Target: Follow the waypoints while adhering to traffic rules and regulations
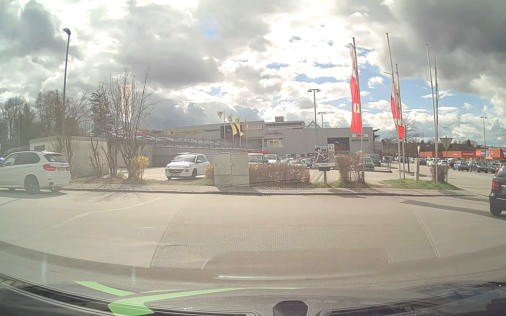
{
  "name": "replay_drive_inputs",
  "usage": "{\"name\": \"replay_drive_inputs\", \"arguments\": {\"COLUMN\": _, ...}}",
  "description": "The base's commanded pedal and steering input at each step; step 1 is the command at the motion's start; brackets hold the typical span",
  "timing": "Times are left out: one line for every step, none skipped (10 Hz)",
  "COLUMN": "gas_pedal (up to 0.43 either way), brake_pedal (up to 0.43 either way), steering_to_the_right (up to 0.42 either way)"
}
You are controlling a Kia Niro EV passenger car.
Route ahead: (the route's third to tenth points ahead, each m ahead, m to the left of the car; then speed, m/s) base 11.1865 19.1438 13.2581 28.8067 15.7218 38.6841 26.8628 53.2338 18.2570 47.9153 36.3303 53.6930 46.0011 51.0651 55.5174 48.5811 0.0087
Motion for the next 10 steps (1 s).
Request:
{"name": "replay_drive_inputs", "arguments": {"gas_pedal": 0.000, "brake_pedal": 0.305, "steering_to_the_right": 0.010}}
{"name": "replay_drive_inputs", "arguments": {"gas_pedal": 0.000, "brake_pedal": 0.305, "steering_to_the_right": 0.010}}
{"name": "replay_drive_inputs", "arguments": {"gas_pedal": 0.000, "brake_pedal": 0.305, "steering_to_the_right": 0.010}}
{"name": "replay_drive_inputs", "arguments": {"gas_pedal": 0.000, "brake_pedal": 0.305, "steering_to_the_right": 0.010}}
{"name": "replay_drive_inputs", "arguments": {"gas_pedal": 0.000, "brake_pedal": 0.305, "steering_to_the_right": 0.010}}
{"name": "replay_drive_inputs", "arguments": {"gas_pedal": 0.000, "brake_pedal": 0.305, "steering_to_the_right": 0.010}}
{"name": "replay_drive_inputs", "arguments": {"gas_pedal": 0.000, "brake_pedal": 0.305, "steering_to_the_right": 0.010}}
{"name": "replay_drive_inputs", "arguments": {"gas_pedal": 0.000, "brake_pedal": 0.305, "steering_to_the_right": 0.010}}
{"name": "replay_drive_inputs", "arguments": {"gas_pedal": 0.000, "brake_pedal": 0.305, "steering_to_the_right": 0.010}}
{"name": "replay_drive_inputs", "arguments": {"gas_pedal": 0.000, "brake_pedal": 0.305, "steering_to_the_right": 0.010}}
